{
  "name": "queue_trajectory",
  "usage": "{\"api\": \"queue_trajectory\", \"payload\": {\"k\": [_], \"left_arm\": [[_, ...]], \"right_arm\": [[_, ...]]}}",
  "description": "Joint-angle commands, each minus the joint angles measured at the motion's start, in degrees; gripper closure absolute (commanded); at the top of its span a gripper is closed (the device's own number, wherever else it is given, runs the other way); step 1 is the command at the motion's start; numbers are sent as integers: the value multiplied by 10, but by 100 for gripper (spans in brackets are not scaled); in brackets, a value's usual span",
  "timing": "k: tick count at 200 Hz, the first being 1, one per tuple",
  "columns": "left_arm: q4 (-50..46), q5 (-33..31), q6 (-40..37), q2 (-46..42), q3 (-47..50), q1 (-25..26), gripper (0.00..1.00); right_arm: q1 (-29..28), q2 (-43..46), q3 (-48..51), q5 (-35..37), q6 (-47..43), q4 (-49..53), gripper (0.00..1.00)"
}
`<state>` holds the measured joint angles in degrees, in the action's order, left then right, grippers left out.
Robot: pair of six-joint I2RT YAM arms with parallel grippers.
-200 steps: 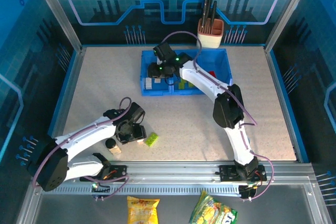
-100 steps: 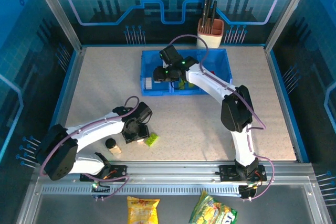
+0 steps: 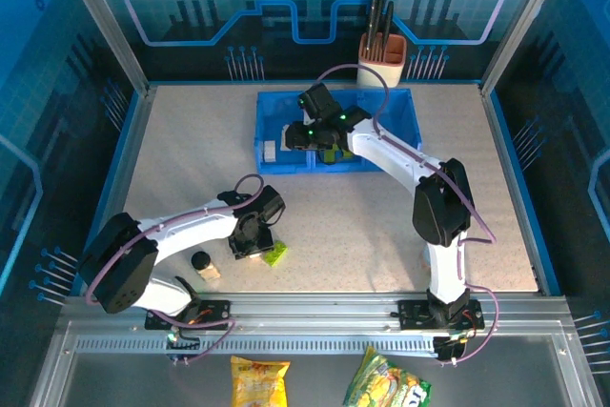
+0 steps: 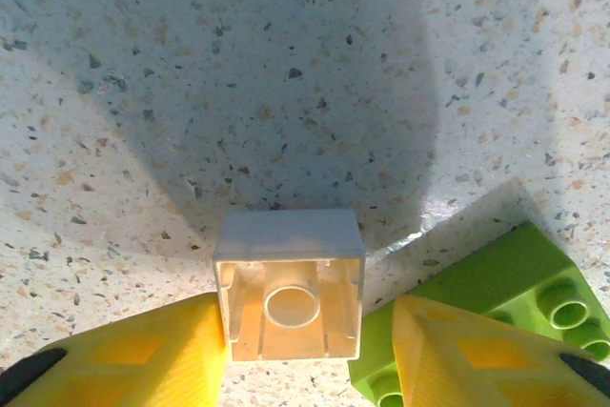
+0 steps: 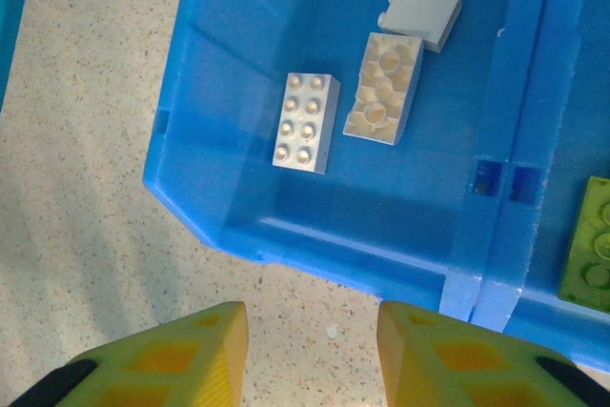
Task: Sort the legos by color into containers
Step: Pick up the lego from the middle-left of the table.
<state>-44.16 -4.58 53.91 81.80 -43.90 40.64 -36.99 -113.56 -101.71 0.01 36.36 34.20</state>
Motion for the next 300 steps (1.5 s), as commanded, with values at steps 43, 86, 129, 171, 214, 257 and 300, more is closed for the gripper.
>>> {"api": "queue_trajectory", "payload": {"k": [43, 86, 129, 171, 214, 257, 300], "left_arm": [[-9, -13, -8, 20, -9, 4, 54], [-6, -16, -11, 25, -6, 4, 58], [-12, -21, -17, 15, -10, 3, 62], [-30, -30, -27, -2, -24, 4, 63], [-53, -43, -44, -16, -49, 3, 63], [-71, -44, -74, -9, -96, -2, 63], [-79, -49, -107, 5, -140, -14, 63]], "right_arm": [[7, 36, 16, 11, -1, -11, 59], [7, 38, 19, 15, 1, -9, 59], [7, 39, 15, 16, 2, -6, 60], [6, 47, 14, 19, 0, -1, 60], [8, 66, 27, 31, -7, 7, 60], [13, 102, 61, 40, -14, 9, 60], [21, 144, 108, 42, -28, 15, 60]]}}
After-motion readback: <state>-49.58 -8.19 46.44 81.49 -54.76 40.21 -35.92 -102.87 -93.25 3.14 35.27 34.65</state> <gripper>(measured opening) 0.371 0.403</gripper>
